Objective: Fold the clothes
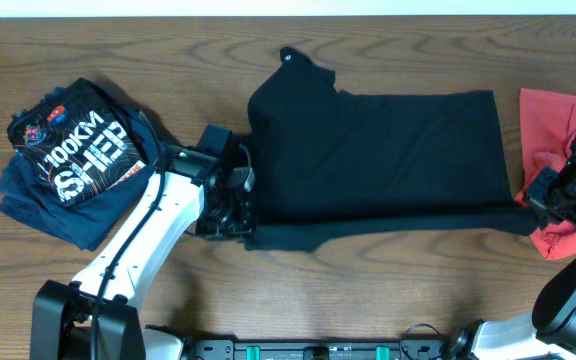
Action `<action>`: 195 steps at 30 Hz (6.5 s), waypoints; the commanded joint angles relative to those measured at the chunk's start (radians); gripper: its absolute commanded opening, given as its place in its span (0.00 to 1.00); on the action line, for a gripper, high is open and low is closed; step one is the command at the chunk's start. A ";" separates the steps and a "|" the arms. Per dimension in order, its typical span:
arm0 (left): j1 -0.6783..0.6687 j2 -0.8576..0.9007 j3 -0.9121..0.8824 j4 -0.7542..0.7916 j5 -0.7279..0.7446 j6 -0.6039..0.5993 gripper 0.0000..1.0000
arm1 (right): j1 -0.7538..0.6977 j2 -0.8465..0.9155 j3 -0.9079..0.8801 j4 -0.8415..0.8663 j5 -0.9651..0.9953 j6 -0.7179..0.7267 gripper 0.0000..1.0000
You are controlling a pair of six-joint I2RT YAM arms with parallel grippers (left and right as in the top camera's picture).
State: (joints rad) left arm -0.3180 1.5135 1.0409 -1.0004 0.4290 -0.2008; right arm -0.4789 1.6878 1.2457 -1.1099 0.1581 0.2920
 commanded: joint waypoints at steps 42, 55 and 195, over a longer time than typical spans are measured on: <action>0.098 0.111 -0.001 0.537 0.153 -0.179 0.17 | 0.068 0.047 -0.017 0.329 -0.119 -0.079 0.04; 0.101 0.123 -0.001 0.390 -0.055 -0.177 0.77 | 0.068 0.130 -0.017 0.354 -0.179 -0.081 0.36; -0.237 0.221 -0.012 0.468 -0.204 -0.173 0.57 | 0.168 0.132 -0.064 0.243 -0.174 -0.211 0.49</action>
State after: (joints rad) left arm -0.5564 1.7279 1.0191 -0.5354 0.2905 -0.3977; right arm -0.3202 1.8122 1.1877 -0.8692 -0.0257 0.0940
